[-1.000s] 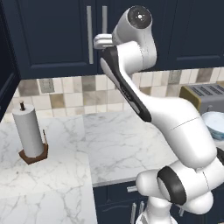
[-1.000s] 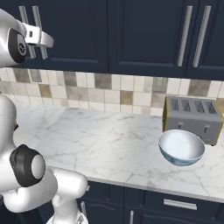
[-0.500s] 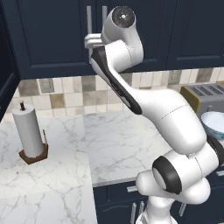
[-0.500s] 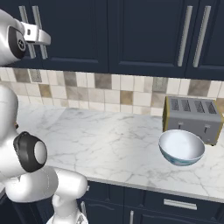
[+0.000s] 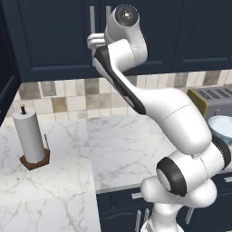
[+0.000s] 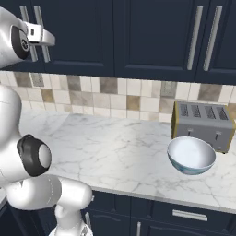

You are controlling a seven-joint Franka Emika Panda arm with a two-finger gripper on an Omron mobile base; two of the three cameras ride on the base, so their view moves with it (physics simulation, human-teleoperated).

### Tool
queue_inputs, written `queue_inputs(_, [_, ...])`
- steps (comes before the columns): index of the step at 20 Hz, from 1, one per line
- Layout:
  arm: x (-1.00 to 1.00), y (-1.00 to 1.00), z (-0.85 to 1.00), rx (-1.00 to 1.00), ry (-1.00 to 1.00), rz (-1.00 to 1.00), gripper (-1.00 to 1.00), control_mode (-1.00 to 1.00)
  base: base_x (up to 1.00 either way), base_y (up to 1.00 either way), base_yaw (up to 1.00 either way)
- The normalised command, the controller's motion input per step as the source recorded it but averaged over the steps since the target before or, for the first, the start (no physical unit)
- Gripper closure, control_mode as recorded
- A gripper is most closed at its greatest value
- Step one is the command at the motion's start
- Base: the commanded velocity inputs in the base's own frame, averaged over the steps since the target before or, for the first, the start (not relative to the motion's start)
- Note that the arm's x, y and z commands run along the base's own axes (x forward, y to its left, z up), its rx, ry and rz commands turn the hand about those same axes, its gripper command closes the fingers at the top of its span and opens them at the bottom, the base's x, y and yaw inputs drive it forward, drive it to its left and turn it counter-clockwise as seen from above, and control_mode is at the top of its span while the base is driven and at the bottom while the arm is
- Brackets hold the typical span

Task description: Open the cabinet and setup a tea strainer by placing it in the bowl upright.

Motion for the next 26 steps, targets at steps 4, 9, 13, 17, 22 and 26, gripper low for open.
queue_inputs(4, [0.36, -0.01, 0.0, 0.0, 0.0, 0.0, -1.0, -1.0, 0.0, 0.0, 0.0])
queue_inputs(9, [0.36, 0.0, 0.0, 0.0, 0.0, -0.01, -1.0, -1.0, 0.0, 0.0, 0.0])
queue_inputs(13, [0.31, 0.0, 0.0, -0.02, 0.0, -0.03, -1.0, -1.0, 0.0, 0.0, 0.0])
queue_inputs(17, [0.29, 0.0, -0.01, -0.02, 0.0, -0.05, -1.0, -1.0, 0.0, 0.0, 0.0])
queue_inputs(22, [0.17, 0.0, 0.0, 0.0, 0.0, 0.0, -1.0, -1.0, 0.0, 0.0, 0.0])
queue_inputs(26, [0.16, 0.0, 0.0, 0.0, 0.0, 0.0, 1.0, -1.0, 0.0, 0.0, 0.0])
